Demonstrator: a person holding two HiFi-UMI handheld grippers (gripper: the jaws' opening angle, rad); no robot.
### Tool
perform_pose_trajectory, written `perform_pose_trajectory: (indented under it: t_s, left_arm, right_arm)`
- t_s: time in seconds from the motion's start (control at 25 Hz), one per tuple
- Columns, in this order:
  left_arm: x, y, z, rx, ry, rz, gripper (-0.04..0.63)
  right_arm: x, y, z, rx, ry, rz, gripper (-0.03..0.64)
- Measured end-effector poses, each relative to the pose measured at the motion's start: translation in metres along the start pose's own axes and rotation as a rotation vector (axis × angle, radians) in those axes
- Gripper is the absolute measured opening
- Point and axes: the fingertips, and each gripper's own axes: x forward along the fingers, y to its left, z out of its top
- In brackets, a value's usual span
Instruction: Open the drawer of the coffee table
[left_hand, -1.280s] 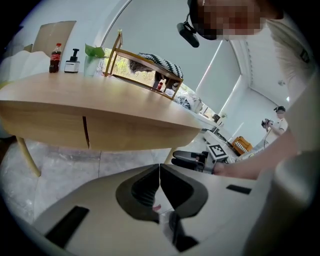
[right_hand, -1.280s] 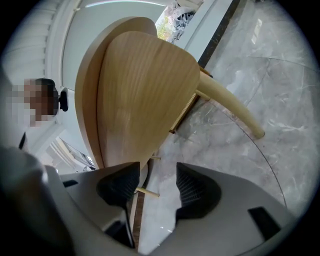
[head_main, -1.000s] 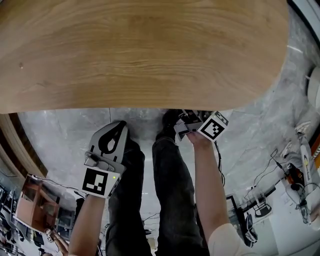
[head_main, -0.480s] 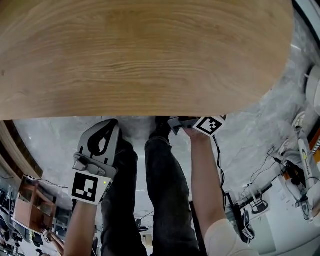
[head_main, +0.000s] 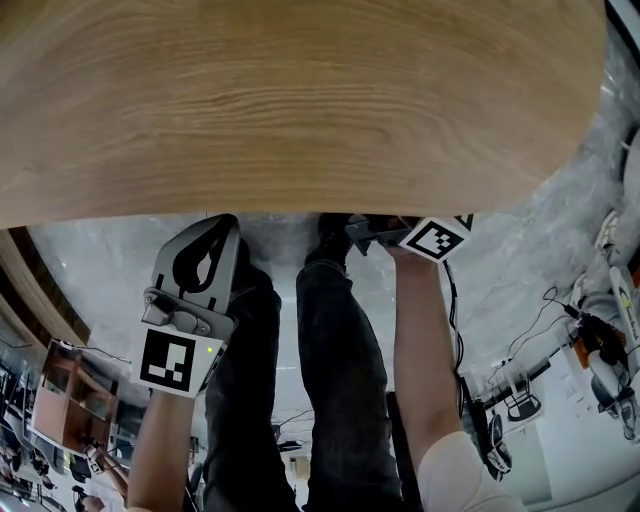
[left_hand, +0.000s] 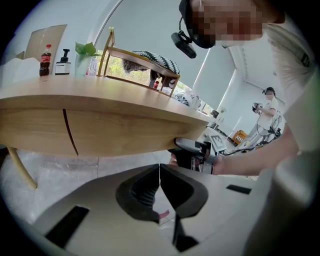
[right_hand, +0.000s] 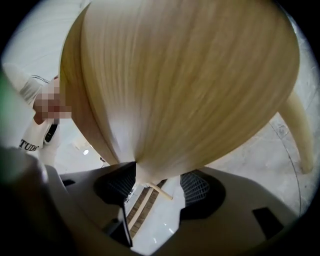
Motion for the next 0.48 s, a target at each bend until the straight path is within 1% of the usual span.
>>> perform_pose_trajectory:
  t_s: [0.04, 0.16, 0.2, 0.36, 0.48]
  left_arm:
    - [0.0, 0.001, -0.001, 0.002, -0.006, 0.004, 0.02]
    - [0.003, 0.007, 0.0, 0.047, -0.04, 0.01, 0.02]
    - [0.003, 0.007, 0.001, 0.051, -0.044, 0.012, 0.02]
    - [-0.002, 0.001, -0.003, -0.001, -0.03, 0.016, 0.02]
    - [-0.006, -0.001, -0.011, -0.014, -0.019, 0.009, 0.02]
  right_arm:
    - [-0.001, 0.0, -0.002, 0.005, 0.001, -0.002, 0.295]
    - [-0.003, 0.001, -0.005, 0.021, 0.001, -0.007, 0.293]
    - [-0.004, 0.002, -0.005, 0.023, 0.001, -0.011, 0.293]
    - [-0.008, 0.006, -0.008, 0.024, 0.017, -0.017, 0.293]
    - [-0.009, 0.009, -0.014, 0.029, 0.015, -0.019, 0.293]
